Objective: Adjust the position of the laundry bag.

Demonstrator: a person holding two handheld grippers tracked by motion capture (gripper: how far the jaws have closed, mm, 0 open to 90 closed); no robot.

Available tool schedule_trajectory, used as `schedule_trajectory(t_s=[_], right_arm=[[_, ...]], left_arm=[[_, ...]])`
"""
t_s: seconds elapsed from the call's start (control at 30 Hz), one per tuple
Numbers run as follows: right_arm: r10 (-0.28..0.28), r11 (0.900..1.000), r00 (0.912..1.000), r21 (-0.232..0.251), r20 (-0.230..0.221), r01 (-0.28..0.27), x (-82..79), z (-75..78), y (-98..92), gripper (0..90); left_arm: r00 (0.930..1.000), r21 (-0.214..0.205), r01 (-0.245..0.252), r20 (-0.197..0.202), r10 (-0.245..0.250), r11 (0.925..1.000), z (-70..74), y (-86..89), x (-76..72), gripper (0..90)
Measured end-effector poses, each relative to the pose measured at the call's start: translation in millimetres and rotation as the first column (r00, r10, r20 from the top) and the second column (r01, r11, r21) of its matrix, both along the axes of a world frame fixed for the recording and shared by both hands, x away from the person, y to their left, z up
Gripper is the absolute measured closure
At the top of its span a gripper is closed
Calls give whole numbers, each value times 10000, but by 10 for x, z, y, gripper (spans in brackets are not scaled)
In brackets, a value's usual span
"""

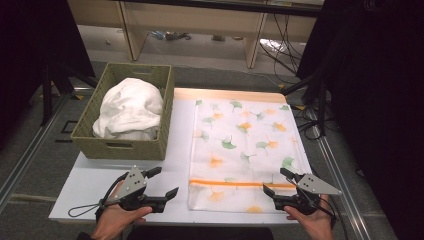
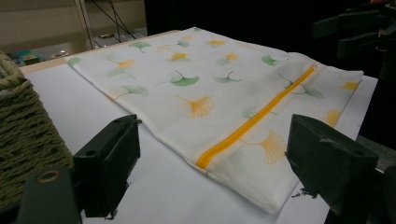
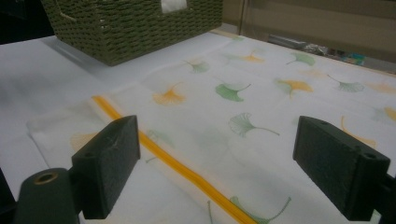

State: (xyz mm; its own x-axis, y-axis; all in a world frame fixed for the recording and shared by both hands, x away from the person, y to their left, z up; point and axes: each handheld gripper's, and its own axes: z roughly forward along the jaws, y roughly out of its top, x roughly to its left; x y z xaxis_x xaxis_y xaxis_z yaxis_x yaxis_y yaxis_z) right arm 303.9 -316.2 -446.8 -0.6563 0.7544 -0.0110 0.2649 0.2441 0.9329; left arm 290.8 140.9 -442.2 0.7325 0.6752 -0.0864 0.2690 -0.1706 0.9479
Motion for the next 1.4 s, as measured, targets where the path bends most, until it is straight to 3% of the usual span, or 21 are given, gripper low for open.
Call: schedule_trajectory(t_s=[0.1, 0.13, 0.17, 0.2, 0.4, 0.5, 0.57, 0.6, 0.67, 0.73, 0.8, 0.93, 0.97, 1.03, 1.1, 1.17, 1.2, 1.27, 1.3, 1.37, 1.4], right_arm=[[3, 10000, 10000, -22, -15, -3, 1, -3, -1, 158], [39, 9999, 9996, 108, -295, -36, -12, -5, 11, 158], [39, 9999, 9996, 108, -295, -36, -12, -5, 11, 158], [-16, 10000, 10000, -76, 1, 16, 0, -2, -4, 159], [-86, 9997, 9998, -242, 188, 90, 11, -3, -14, 166], [-328, 9993, 9995, -167, 27, 328, -1, 14, -34, 200], [-357, 9989, 9990, -282, 253, 364, 19, 10, -55, 206], [-468, 9986, 9989, -262, -16, 467, 7, 12, -64, 216], [-722, 9965, 9972, -408, 203, 730, 18, 18, -104, 242], [-900, 9951, 9959, -417, -124, 894, 34, 11, -140, 263], [-991, 9936, 9951, -546, -32, 988, 49, 3, -156, 269], [-1553, 9822, 9879, -1081, -55, 1538, 105, 4, -261, 288], [-1645, 9820, 9853, -1018, -451, 1593, 115, -11, -273, 288], [-1885, 9756, 9819, -1181, -203, 1849, 138, -20, -313, 288], [-2404, 9606, 9698, -1535, -412, 2316, 175, -42, -420, 288], [-2407, 9630, 9688, -1393, -587, 2308, 187, -50, -441, 288], [-2567, 9586, 9645, -1433, -617, 2459, 196, -53, -493, 288], [-2659, 9579, 9583, -1403, -1044, 2505, 214, -75, -542, 288], [-2953, 9471, 9507, -1600, -946, 2783, 209, -75, -551, 288], [-2975, 9462, 9506, -1600, -888, 2812, 220, -85, -556, 288], [-2880, 9481, 9533, -1675, -909, 2704, 227, -81, -571, 288]], left_arm=[[9998, 124, 126, 137, -127, 9998, -1, 3, 10, 171], [10000, -25, 72, 23, -72, 10000, -8, -7, 7, 171], [10000, 102, 48, 33, -48, 9999, -2, -5, 3, 171], [9999, 257, 110, 105, -112, 9996, -2, -3, 6, 171], [9998, 318, 165, 79, -168, 9994, -6, -14, 9, 171], [9998, 435, 173, -51, -171, 9989, -13, -27, 8, 184], [9995, 429, 212, -230, -202, 9989, -19, -51, 6, 192], [9993, 360, 242, -286, -232, 9991, -24, -70, 11, 206], [9989, 498, 251, -396, -232, 9984, -19, -106, 14, 216], [9969, 621, 447, -670, -405, 9971, -46, -204, 20, 233], [9959, 782, 519, -782, -458, 9956, -57, -223, 25, 248], [9918, 1199, 603, -1194, -459, 9910, -103, -304, 60, 273], [9879, 1256, 678, -1473, -489, 9898, -126, -341, 82, 280], [9869, 1243, 735, -1517, -543, 9895, -133, -359, 93, 325], [9822, 1514, 890, -1777, -615, 9845, -147, -427, 118, 343], [9804, 1586, 971, -1855, -669, 9826, -158, -457, 134, 343], [9807, 1583, 997, -1826, -701, 9823, -171, -482, 150, 343], [9806, 1973, 1052, -1835, -687, 9747, -185, -509, 191, 341], [9780, 2046, 918, -2025, -496, 9745, -197, -528, 198, 340], [9781, 2152, 821, -2050, -372, 9731, -226, -549, 233, 339], [9775, 2379, 918, -2067, -419, 9670, -222, -540, 252, 336]])
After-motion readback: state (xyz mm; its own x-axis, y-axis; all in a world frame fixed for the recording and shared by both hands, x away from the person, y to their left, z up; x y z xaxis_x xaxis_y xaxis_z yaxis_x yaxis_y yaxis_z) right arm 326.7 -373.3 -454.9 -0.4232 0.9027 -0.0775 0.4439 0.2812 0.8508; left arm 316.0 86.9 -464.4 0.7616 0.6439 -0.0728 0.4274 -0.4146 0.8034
